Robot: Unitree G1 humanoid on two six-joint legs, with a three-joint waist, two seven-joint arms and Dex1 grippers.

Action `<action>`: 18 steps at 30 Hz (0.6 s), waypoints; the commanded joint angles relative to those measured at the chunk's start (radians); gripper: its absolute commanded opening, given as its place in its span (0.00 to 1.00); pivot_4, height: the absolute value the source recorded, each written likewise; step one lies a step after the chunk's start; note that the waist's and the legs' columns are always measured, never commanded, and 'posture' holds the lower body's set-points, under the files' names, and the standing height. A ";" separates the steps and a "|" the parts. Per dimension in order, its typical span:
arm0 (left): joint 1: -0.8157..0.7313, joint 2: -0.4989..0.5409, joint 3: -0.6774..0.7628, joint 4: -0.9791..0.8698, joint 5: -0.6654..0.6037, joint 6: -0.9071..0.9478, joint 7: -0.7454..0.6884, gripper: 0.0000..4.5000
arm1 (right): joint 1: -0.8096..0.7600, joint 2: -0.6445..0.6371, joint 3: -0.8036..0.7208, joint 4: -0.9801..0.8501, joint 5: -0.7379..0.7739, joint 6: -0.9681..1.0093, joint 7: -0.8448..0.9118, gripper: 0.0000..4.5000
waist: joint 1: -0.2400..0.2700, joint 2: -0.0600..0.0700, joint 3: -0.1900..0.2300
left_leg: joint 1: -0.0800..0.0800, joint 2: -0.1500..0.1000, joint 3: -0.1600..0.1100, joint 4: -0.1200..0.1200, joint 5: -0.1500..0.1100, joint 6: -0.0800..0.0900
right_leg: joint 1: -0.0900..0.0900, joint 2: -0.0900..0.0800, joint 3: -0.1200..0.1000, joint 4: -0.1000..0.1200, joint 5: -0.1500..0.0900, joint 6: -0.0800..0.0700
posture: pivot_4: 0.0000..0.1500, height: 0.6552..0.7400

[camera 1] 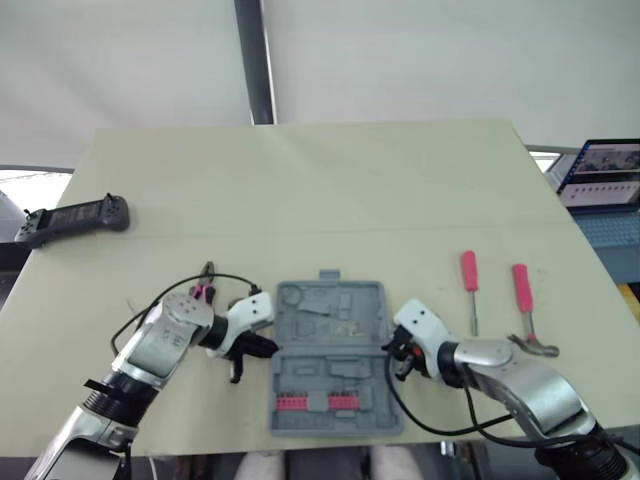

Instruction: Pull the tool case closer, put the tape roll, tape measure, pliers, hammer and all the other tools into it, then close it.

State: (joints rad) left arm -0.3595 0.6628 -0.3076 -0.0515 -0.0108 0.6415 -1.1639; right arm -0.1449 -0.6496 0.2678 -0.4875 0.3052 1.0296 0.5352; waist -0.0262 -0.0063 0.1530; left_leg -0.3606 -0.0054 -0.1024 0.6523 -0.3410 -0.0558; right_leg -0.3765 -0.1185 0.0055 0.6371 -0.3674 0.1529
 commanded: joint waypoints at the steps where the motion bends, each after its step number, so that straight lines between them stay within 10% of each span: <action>1: 0.033 -0.006 -0.015 -0.074 -0.038 0.010 0.004 0.00 | 0.009 0.003 0.016 -0.090 0.039 0.002 0.037 0.00 | 0.000 0.000 0.000 | 0.000 0.000 0.000 0.000 0.000 0.000 | 0.000 0.000 0.000 0.000 0.000 0.000 | 1.00 1.00; 18: 0.096 0.002 -0.019 -0.145 -0.067 0.053 0.036 0.00 | 0.049 -0.026 -0.008 -0.150 0.062 0.047 0.036 0.00 | 0.001 0.000 0.000 | 0.000 0.000 0.000 0.000 0.000 0.000 | 0.000 0.000 0.000 0.000 0.000 0.000 | 1.00 1.00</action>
State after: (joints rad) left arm -0.2791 0.6728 -0.2957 -0.1485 -0.0410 0.6895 -1.1183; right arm -0.0966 -0.6830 0.2656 -0.5665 0.3277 1.0901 0.5399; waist -0.0249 -0.0063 0.1530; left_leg -0.3606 -0.0054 -0.1023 0.6518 -0.3410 -0.0557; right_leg -0.3765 -0.1186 0.0059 0.6366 -0.3674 0.1529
